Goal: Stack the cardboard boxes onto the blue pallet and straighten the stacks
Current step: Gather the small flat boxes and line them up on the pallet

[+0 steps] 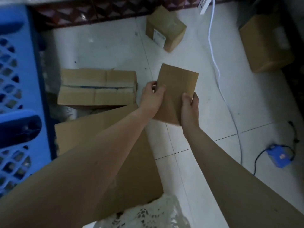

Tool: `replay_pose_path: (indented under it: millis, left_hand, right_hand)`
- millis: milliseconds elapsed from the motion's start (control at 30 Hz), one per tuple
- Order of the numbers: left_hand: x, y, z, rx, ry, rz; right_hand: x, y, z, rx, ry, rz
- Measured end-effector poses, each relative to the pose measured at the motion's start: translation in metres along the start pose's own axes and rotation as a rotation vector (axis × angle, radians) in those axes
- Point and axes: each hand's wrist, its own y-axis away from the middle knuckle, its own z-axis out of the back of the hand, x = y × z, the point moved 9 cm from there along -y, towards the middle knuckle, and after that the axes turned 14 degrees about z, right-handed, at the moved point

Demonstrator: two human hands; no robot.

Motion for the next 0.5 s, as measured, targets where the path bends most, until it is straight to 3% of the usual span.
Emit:
replay_pose_path:
  millis: [233,500]
  left_hand:
    - [-0.067,0.108,0.105,-0.140,0.126,-0.022]
    - [-0.066,0.227,0.272,-0.409,0.307,0.003]
  right_hand:
    - [0.146,0.064,-0.021,0.147,-0.009,0.112]
    - [0.252,0.182,-0.116,0.480,-0.015,0.186]
